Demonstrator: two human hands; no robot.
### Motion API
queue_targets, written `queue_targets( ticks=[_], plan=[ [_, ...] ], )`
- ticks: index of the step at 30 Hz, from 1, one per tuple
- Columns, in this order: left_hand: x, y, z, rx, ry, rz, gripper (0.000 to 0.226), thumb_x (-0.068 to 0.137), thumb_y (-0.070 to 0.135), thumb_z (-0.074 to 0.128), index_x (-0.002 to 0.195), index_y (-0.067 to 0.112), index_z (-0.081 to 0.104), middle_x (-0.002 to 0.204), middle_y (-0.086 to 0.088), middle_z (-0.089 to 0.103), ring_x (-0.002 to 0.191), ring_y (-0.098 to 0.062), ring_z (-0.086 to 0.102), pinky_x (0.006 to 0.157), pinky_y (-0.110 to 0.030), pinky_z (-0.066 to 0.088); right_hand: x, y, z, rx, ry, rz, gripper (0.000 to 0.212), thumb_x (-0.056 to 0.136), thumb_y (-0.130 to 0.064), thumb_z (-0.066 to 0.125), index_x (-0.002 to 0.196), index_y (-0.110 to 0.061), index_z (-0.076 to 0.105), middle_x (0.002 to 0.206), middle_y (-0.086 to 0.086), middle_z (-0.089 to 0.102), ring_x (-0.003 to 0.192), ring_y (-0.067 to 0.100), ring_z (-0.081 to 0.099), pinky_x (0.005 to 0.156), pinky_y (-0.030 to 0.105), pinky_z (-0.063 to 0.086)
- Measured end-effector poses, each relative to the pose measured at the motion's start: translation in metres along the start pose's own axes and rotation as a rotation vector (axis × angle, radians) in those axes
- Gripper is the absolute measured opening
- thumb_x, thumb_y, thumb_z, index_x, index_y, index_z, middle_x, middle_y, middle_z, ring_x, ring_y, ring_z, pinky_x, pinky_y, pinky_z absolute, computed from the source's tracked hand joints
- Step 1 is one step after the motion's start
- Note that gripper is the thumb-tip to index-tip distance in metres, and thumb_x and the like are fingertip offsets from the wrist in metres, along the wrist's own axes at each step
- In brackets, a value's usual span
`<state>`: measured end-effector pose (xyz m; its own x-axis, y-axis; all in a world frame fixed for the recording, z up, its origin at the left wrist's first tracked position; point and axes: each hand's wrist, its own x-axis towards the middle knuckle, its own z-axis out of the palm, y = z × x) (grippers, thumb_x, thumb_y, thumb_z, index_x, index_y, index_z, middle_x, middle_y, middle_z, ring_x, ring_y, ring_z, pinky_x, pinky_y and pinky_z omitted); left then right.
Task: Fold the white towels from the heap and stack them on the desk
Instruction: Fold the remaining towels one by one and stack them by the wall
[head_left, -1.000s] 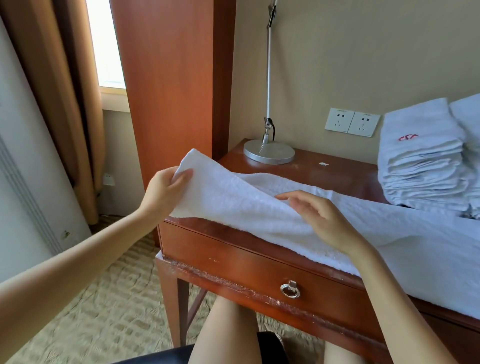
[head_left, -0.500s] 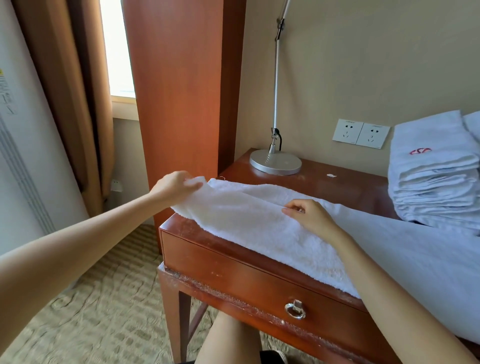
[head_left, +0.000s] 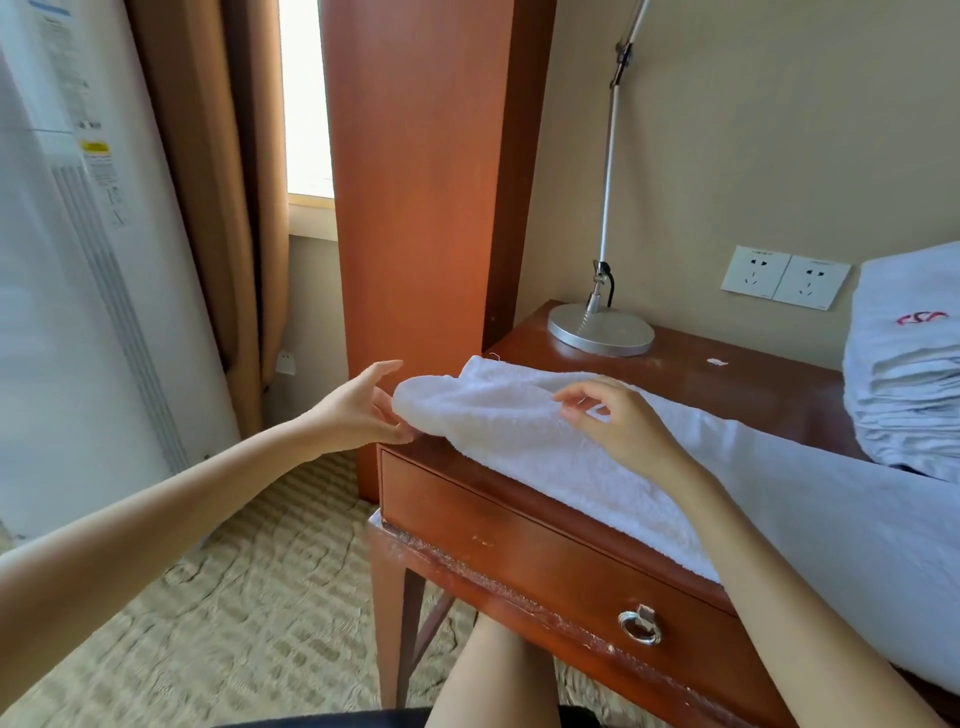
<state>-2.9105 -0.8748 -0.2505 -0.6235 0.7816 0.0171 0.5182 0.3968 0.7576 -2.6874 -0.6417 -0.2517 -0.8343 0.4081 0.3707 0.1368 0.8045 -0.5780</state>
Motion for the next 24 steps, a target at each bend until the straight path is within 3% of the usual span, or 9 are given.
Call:
queue_targets(
  ticks=[2, 6, 9, 13, 15, 17, 19, 21, 24],
  plan=[
    [-0.005, 0.000, 0.002, -0.059, 0.054, 0.022, 0.031, 0.079, 0.011, 0.076, 0.101, 0.026, 0.059, 0.104, 0.005, 0.065, 0.083, -0.005, 0.060, 0.068, -0.010, 0.044, 0.005, -0.019, 0.015, 0.044, -0.056, -0.030, 0.014, 0.093, -0.026, 0.062, 0.106, -0.025, 0.068, 0.105, -0.014, 0.064, 0.098, -0.001, 0.058, 0.082, 0.012, 0.040],
    [-0.014, -0.002, 0.009, -0.187, 0.135, -0.021, 0.019, 0.078, 0.014, 0.076, 0.095, 0.017, 0.068, 0.076, 0.011, 0.068, 0.062, -0.006, 0.055, 0.047, -0.013, 0.037, 0.011, -0.038, 0.040, 0.055, -0.127, -0.060, 0.014, 0.093, -0.030, 0.062, 0.105, -0.029, 0.067, 0.105, -0.015, 0.064, 0.100, 0.000, 0.058, 0.087, 0.020, 0.046],
    [-0.016, -0.002, 0.011, -0.216, 0.134, 0.004, 0.004, 0.083, 0.014, 0.071, 0.085, 0.018, 0.072, 0.060, 0.012, 0.065, 0.053, -0.005, 0.054, 0.043, -0.016, 0.035, 0.011, -0.036, 0.048, 0.070, -0.113, -0.058, 0.017, 0.093, -0.029, 0.062, 0.109, -0.029, 0.066, 0.106, -0.015, 0.063, 0.101, 0.000, 0.058, 0.089, 0.022, 0.048],
    [-0.016, 0.004, 0.013, -0.317, 0.134, -0.062, 0.009, 0.090, 0.017, 0.062, 0.089, 0.014, 0.071, 0.065, 0.000, 0.066, 0.044, -0.011, 0.043, 0.043, -0.018, 0.034, 0.008, -0.028, 0.047, 0.041, -0.066, -0.057, 0.023, 0.092, -0.025, 0.063, 0.115, -0.027, 0.064, 0.113, -0.014, 0.060, 0.107, 0.001, 0.055, 0.092, 0.019, 0.045],
    [-0.015, 0.007, 0.014, -0.437, 0.054, -0.118, 0.012, 0.095, 0.019, 0.057, 0.098, 0.016, 0.069, 0.071, 0.002, 0.071, 0.046, -0.010, 0.049, 0.045, -0.018, 0.042, 0.006, -0.024, 0.045, 0.022, -0.034, -0.040, 0.025, 0.093, -0.024, 0.062, 0.118, -0.027, 0.063, 0.117, -0.014, 0.057, 0.110, 0.000, 0.052, 0.091, 0.016, 0.041],
    [-0.019, 0.013, 0.015, -0.663, -0.098, -0.170, 0.018, 0.099, 0.018, 0.051, 0.110, 0.017, 0.065, 0.089, -0.006, 0.075, 0.060, -0.016, 0.067, 0.053, -0.021, 0.055, 0.003, -0.019, 0.045, 0.048, -0.024, -0.003, 0.025, 0.093, -0.024, 0.062, 0.118, -0.028, 0.062, 0.118, -0.014, 0.056, 0.110, -0.001, 0.050, 0.092, 0.016, 0.040],
    [-0.019, 0.013, 0.017, -0.816, -0.187, -0.195, 0.023, 0.099, 0.013, 0.049, 0.117, 0.015, 0.063, 0.104, -0.014, 0.073, 0.085, -0.028, 0.073, 0.071, -0.028, 0.060, 0.001, -0.015, 0.046, 0.084, -0.035, 0.035, 0.025, 0.093, -0.023, 0.062, 0.118, -0.029, 0.060, 0.118, -0.014, 0.055, 0.109, 0.000, 0.050, 0.095, 0.020, 0.042],
    [-0.014, 0.012, 0.019, -0.823, -0.155, -0.170, 0.024, 0.098, 0.010, 0.049, 0.118, 0.011, 0.062, 0.109, -0.016, 0.071, 0.096, -0.031, 0.070, 0.077, -0.030, 0.060, -0.001, -0.014, 0.047, 0.072, -0.046, 0.046, 0.030, 0.093, -0.023, 0.063, 0.122, -0.029, 0.058, 0.120, -0.014, 0.053, 0.114, 0.001, 0.049, 0.100, 0.025, 0.043],
    [0.003, 0.004, 0.016, -0.620, 0.101, -0.116, 0.018, 0.100, 0.014, 0.047, 0.111, 0.008, 0.060, 0.107, -0.013, 0.071, 0.089, -0.023, 0.072, 0.072, -0.030, 0.060, -0.002, -0.013, 0.047, -0.029, -0.076, 0.030, 0.043, 0.094, -0.030, 0.061, 0.135, -0.029, 0.050, 0.136, -0.011, 0.046, 0.129, 0.007, 0.040, 0.108, 0.028, 0.035]
  ],
)
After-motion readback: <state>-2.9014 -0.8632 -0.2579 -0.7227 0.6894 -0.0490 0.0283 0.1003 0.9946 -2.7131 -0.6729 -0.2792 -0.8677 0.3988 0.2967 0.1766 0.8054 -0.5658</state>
